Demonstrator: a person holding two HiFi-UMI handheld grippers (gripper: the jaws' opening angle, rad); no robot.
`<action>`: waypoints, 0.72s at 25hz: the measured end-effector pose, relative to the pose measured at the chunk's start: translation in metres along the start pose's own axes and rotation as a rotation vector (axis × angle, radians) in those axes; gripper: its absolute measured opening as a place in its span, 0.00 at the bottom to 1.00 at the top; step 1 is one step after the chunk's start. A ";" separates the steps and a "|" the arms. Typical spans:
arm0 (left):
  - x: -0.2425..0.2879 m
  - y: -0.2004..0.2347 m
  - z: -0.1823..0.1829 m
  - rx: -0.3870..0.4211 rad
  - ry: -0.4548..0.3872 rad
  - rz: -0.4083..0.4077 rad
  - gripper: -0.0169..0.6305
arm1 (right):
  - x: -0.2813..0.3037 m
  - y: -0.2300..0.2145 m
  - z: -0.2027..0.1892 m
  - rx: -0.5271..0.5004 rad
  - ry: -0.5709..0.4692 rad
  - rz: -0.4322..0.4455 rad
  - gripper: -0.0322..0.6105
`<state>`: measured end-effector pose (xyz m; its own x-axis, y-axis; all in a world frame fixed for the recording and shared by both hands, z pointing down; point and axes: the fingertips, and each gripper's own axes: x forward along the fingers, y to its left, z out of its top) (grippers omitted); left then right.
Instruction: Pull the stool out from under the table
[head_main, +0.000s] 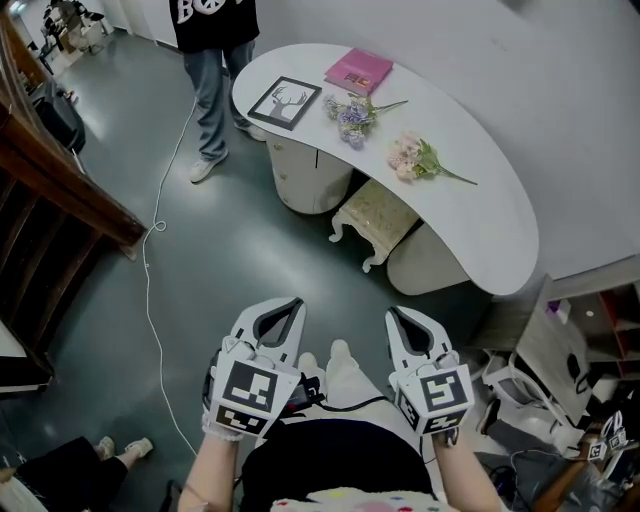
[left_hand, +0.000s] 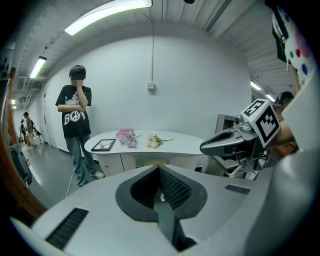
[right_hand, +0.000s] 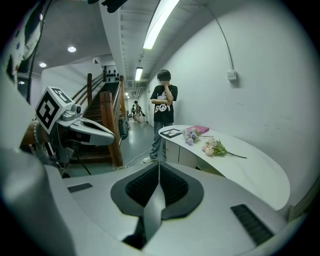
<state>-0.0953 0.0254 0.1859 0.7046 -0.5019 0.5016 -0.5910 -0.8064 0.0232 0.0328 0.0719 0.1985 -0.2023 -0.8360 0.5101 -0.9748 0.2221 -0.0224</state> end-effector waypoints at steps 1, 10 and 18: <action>0.000 0.001 0.001 -0.002 0.000 0.003 0.05 | 0.000 -0.001 0.000 -0.001 -0.001 0.002 0.11; 0.010 0.002 0.003 -0.016 -0.003 0.021 0.05 | 0.003 -0.011 -0.010 0.001 0.020 0.017 0.11; 0.028 0.005 0.007 -0.017 -0.012 0.014 0.05 | 0.018 -0.028 -0.015 0.005 0.036 0.014 0.11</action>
<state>-0.0753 0.0051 0.1943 0.7008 -0.5166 0.4920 -0.6073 -0.7938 0.0314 0.0575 0.0584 0.2216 -0.2124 -0.8143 0.5401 -0.9723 0.2312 -0.0339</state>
